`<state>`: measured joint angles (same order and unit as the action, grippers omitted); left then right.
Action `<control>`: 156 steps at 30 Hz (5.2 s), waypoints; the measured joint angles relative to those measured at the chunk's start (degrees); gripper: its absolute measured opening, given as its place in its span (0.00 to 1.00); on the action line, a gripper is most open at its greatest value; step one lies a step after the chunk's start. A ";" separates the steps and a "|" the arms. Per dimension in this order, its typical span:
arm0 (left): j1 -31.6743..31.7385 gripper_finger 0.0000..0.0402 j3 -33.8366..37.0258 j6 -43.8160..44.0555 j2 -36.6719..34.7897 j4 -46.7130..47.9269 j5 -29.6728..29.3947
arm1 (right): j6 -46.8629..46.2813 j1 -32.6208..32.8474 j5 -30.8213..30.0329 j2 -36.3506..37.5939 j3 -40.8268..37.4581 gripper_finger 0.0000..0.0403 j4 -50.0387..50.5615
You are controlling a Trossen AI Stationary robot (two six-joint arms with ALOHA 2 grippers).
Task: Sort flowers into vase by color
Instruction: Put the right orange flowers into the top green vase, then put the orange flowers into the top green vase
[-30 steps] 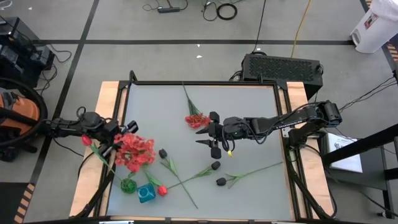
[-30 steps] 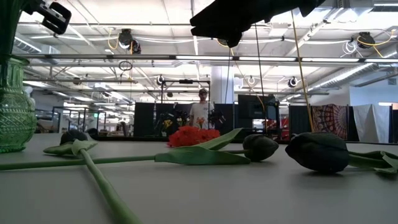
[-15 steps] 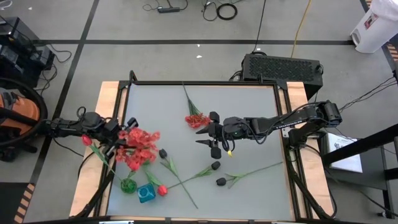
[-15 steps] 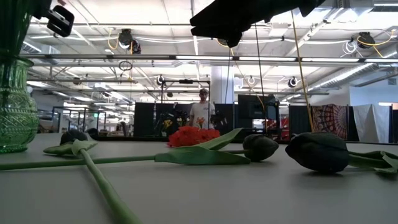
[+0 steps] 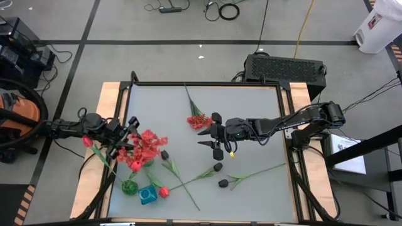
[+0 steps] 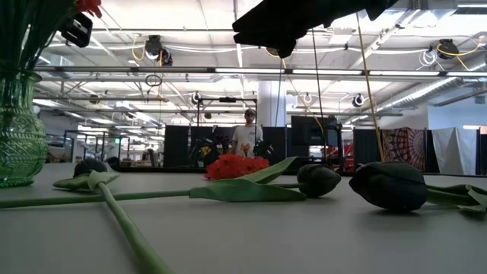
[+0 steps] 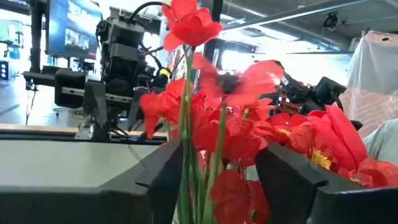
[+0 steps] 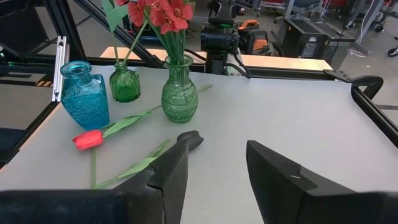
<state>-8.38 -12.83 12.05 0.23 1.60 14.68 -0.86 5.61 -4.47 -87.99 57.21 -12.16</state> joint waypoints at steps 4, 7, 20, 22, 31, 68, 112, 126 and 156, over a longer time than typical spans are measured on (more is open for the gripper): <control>0.00 0.51 -1.80 -0.94 0.00 2.45 0.00 | 0.00 0.00 0.00 0.00 0.00 0.39 0.01; 0.00 0.51 -4.96 -1.10 0.02 6.69 0.00 | 0.00 0.02 0.00 0.00 0.00 0.39 0.01; 0.00 0.51 -16.47 -11.63 0.01 18.63 -7.54 | -0.04 0.02 0.00 0.00 0.00 0.39 0.01; 0.00 0.51 -17.51 -12.77 0.01 18.48 -10.59 | -0.34 0.01 0.00 0.00 0.00 0.39 0.01; 0.00 0.51 -18.74 -21.98 0.02 18.65 -37.17 | -0.42 0.02 0.01 0.00 0.00 0.39 0.01; 1.61 0.51 -50.15 -39.75 31.35 21.78 -60.24 | 0.02 0.00 0.00 0.00 0.00 0.39 0.27; 44.59 0.51 -52.29 -46.10 71.31 31.12 -12.75 | 0.02 0.00 0.00 0.00 0.00 0.39 0.25; 44.63 0.51 -52.27 -66.30 87.58 29.82 -18.80 | 0.02 0.02 0.00 0.00 0.00 0.39 0.25; 36.72 0.51 -52.27 -89.11 102.26 19.88 -26.27 | 0.01 0.02 0.02 0.00 0.00 0.39 0.32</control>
<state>28.34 -65.10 -77.06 102.49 21.47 -11.58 -0.85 5.63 -4.45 -87.99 57.21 -11.84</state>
